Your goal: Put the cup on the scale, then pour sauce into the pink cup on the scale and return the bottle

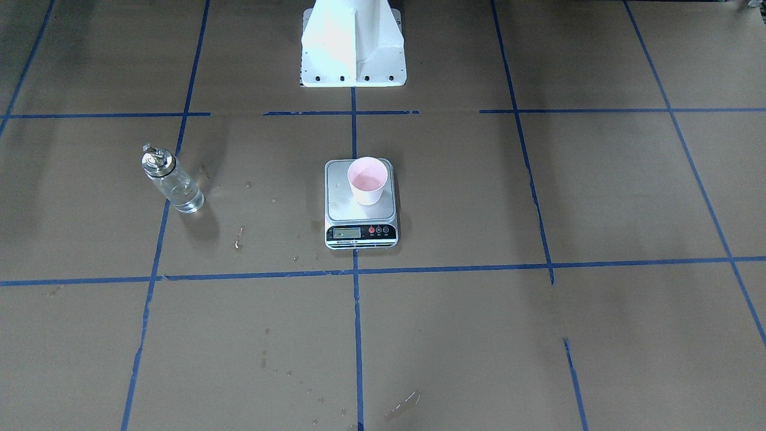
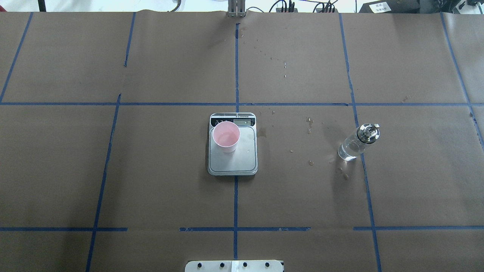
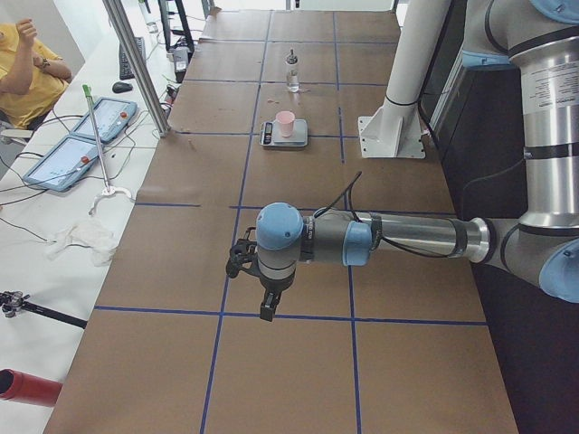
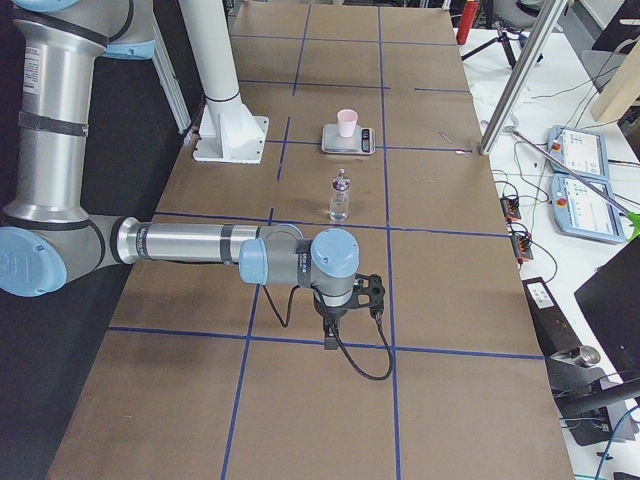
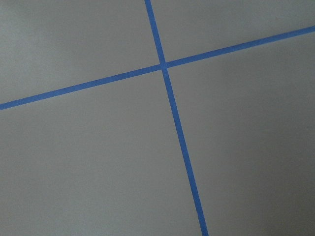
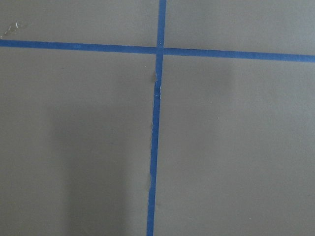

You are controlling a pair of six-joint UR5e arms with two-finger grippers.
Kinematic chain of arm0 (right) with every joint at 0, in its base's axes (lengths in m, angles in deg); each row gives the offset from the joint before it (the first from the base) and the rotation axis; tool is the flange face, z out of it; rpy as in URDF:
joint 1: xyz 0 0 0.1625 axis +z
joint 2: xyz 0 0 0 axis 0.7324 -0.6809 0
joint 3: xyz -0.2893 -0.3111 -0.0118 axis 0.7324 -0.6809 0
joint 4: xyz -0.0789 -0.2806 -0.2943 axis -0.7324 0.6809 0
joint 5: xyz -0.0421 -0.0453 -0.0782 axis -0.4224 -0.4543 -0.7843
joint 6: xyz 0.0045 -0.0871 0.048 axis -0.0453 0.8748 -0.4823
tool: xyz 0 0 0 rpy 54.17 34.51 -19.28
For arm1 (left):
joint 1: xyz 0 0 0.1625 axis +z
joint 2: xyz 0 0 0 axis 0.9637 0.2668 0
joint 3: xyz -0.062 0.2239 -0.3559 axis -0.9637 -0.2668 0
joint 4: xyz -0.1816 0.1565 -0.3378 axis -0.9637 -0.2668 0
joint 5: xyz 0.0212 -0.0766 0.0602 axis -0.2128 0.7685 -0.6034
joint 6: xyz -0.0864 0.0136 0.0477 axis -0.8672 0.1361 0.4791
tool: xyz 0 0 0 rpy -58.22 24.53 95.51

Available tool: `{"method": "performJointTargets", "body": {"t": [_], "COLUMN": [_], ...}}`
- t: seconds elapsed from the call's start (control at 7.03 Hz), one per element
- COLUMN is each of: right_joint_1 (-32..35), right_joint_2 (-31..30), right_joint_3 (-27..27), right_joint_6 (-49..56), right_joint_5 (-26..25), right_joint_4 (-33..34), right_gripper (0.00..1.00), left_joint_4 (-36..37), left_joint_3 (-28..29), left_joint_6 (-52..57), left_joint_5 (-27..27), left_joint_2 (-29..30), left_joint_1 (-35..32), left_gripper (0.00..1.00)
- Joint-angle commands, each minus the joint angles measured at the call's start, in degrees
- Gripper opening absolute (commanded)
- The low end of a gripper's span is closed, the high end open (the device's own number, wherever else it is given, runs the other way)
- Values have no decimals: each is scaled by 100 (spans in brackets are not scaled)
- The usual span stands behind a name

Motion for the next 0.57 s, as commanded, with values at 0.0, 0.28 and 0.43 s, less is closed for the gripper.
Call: {"method": "performJointTargets", "body": {"t": [0.0, 0.28, 0.43], "right_joint_1": [0, 0, 0], "right_joint_2": [0, 0, 0], "right_joint_3": [0, 0, 0], "right_joint_6": [-1, -1, -1], "right_joint_5": [3, 3, 3], "right_joint_4": [-6, -67, -76], "right_gripper": [100, 100, 100], "left_joint_4": [3, 3, 3], "left_joint_3": [33, 41, 42], "left_joint_6": [0, 0, 0], "left_joint_5": [0, 0, 0], "left_joint_2": [0, 0, 0], "left_joint_1": [0, 0, 0], "left_gripper": [100, 100, 100]}}
